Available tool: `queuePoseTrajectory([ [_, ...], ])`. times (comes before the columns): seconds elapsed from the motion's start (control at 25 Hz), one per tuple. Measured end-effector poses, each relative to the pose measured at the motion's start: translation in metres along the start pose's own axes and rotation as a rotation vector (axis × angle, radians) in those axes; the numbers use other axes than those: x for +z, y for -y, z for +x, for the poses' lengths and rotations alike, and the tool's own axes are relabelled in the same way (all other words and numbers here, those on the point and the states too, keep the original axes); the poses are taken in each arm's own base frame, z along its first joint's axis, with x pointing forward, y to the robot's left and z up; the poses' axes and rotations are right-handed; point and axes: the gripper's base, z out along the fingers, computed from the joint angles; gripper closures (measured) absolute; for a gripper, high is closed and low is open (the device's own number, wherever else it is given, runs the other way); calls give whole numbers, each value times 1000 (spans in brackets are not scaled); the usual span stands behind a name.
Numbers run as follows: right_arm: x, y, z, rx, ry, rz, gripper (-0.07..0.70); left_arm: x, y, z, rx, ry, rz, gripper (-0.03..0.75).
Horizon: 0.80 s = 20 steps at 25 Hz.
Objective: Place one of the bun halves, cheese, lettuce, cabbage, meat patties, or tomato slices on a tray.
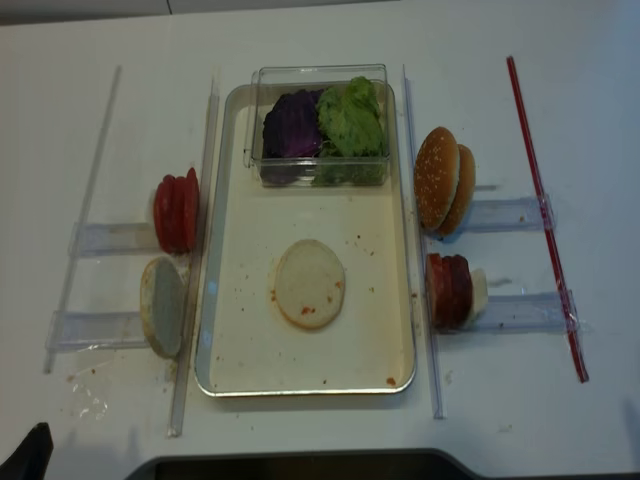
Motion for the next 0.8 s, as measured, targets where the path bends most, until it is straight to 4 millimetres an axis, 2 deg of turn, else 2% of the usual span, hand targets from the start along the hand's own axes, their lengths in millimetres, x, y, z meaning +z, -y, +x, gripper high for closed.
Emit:
queuePoseTrajectory([
  [0.8, 0, 0, 0, 3, 0, 0, 141, 0, -1, 0, 4, -1, 18, 248],
])
